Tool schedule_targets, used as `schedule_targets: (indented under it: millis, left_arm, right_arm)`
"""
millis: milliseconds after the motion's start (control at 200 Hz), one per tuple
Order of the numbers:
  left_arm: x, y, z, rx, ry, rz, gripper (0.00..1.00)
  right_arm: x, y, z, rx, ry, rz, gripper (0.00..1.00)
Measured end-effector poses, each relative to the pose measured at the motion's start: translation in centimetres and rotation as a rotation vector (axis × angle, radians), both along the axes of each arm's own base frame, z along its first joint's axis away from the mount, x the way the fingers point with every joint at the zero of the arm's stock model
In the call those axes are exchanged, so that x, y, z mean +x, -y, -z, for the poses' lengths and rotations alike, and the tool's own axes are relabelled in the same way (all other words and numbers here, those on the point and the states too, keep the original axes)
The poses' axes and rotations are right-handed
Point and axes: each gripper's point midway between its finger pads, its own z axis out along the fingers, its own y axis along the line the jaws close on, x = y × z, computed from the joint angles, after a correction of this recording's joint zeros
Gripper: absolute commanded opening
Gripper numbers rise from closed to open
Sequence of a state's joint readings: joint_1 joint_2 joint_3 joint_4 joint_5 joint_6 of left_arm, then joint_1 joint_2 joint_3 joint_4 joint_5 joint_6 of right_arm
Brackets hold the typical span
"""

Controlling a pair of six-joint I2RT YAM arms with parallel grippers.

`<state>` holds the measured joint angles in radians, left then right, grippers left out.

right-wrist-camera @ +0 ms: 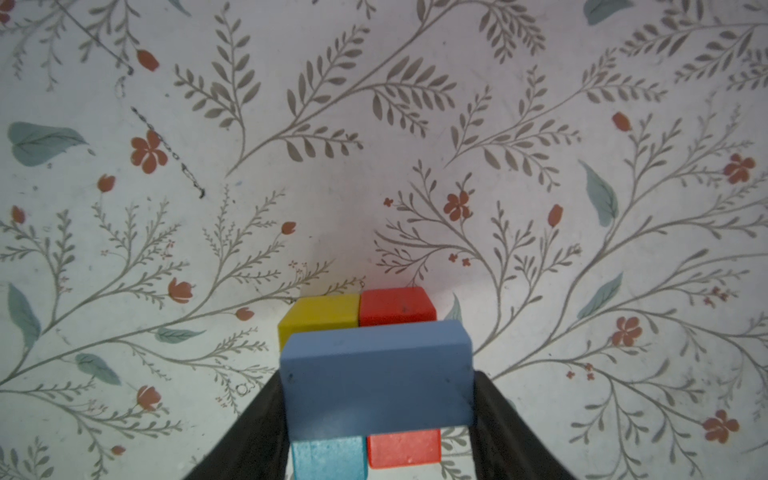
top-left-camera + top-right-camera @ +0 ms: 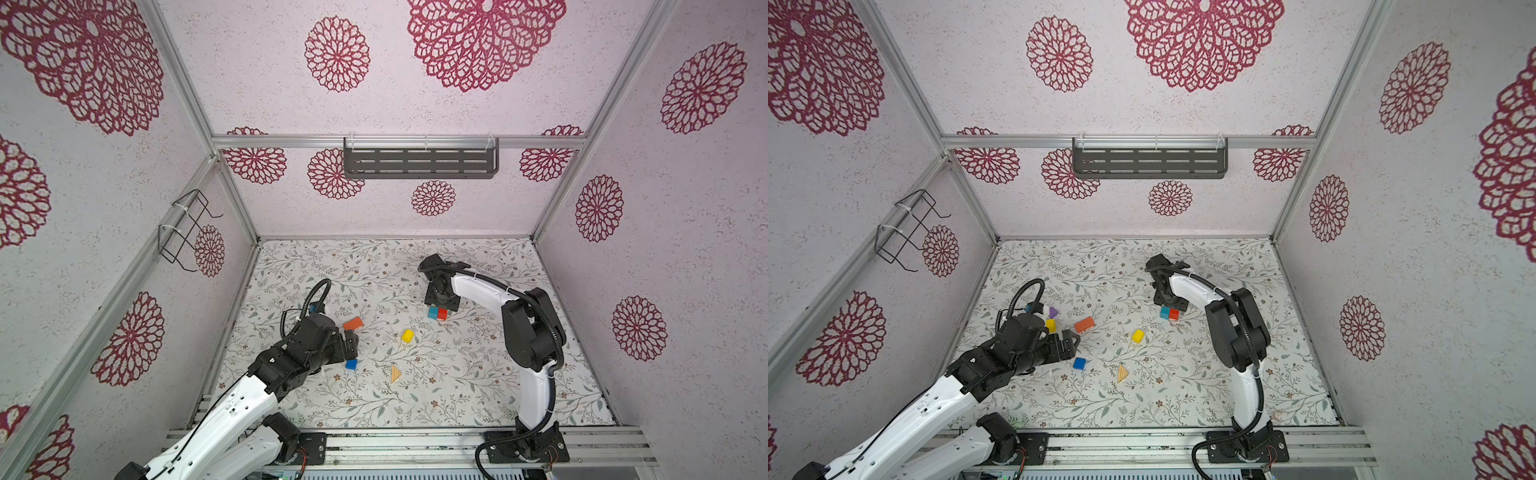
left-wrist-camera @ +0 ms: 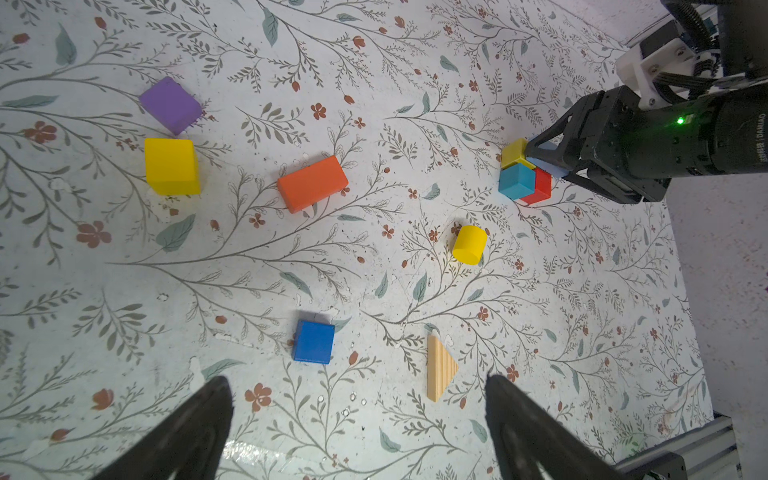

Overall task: Build the wood block tower
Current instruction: 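Lower the light-blue bar onto the yellow cube and red block with the right gripper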

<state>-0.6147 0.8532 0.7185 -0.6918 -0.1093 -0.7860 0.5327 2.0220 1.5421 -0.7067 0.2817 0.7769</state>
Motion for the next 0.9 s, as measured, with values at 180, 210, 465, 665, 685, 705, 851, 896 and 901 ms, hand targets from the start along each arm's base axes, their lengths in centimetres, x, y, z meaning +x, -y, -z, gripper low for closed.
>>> schedule_targets:
  millis: [180,210,465,665,685,705,851,896,901]
  left_arm:
    - [0.02,0.01,0.10,0.002,-0.003,0.000,0.97]
    - [0.02,0.01,0.14,0.003,-0.005,0.000,0.97]
    - [0.04,0.02,0.28,0.007,-0.009,0.000,0.97]
    - [0.05,0.02,0.32,0.008,-0.010,0.000,0.97]
    - [0.05,0.02,0.32,0.008,-0.010,0.000,0.97]
    - [0.06,0.02,0.33,0.009,-0.011,0.000,0.97]
    - [0.10,-0.02,0.40,0.012,-0.012,-0.003,0.97]
    - [0.12,-0.04,0.45,0.015,-0.013,-0.004,0.97]
    - [0.12,-0.05,0.45,0.015,-0.013,-0.004,0.97]
  right_arm:
    - [0.00,-0.02,-0.01,0.000,-0.001,-0.003,0.53]
    - [0.00,-0.02,-0.01,0.000,-0.001,-0.004,0.53]
    - [0.04,-0.11,-0.01,0.002,0.000,-0.011,0.54]
    - [0.11,-0.19,-0.03,0.003,0.002,-0.017,0.57]
    - [0.12,-0.21,-0.03,0.004,0.002,-0.018,0.58]
    - [0.12,-0.22,-0.02,0.005,0.002,-0.018,0.59]
    - [0.25,-0.46,-0.05,0.016,0.007,-0.020,0.62]
    - [0.34,-0.51,-0.09,0.019,0.010,-0.020,0.62]
    - [0.34,-0.51,-0.09,0.019,0.010,-0.020,0.62]
